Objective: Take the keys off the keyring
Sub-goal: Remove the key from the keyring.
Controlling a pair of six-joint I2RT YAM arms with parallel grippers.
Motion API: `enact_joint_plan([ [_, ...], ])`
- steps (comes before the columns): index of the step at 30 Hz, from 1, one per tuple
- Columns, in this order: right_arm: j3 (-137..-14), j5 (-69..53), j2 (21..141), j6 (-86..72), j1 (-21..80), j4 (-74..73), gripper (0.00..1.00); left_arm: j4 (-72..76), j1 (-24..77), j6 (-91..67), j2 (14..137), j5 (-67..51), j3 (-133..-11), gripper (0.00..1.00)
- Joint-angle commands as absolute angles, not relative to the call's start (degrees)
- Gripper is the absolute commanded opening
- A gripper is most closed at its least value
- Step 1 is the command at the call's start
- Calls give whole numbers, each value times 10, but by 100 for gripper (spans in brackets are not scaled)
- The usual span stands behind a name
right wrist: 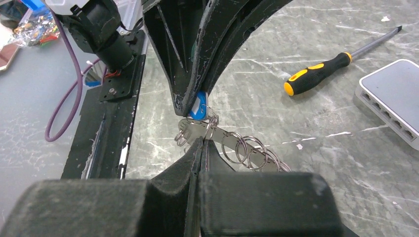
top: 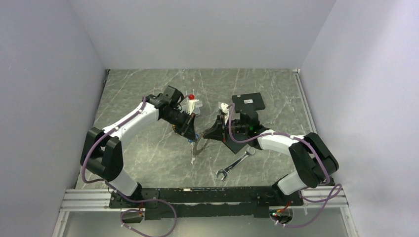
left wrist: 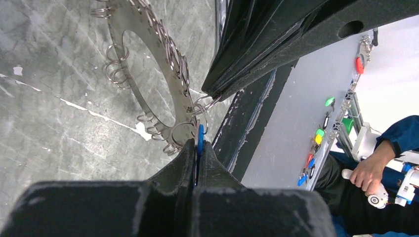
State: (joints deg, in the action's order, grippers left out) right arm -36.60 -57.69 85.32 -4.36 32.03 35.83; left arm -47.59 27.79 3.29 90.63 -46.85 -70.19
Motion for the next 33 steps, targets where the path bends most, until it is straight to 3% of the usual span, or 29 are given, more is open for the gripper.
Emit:
enact_joint_plan([
  [1, -364, -609, 848, -47, 314, 411, 0, -483, 270, 31, 909, -452, -691, 0],
  [12, -359, -621, 846, -47, 310, 438, 0, -507, 270, 67, 902, -442, -712, 0],
  [28, -407, -628, 841, 53, 311, 302, 0, -551, 275, 123, 881, -427, -751, 0],
  [33, -440, -638, 836, 82, 312, 236, 21, -590, 279, 159, 885, -431, -790, 0],
])
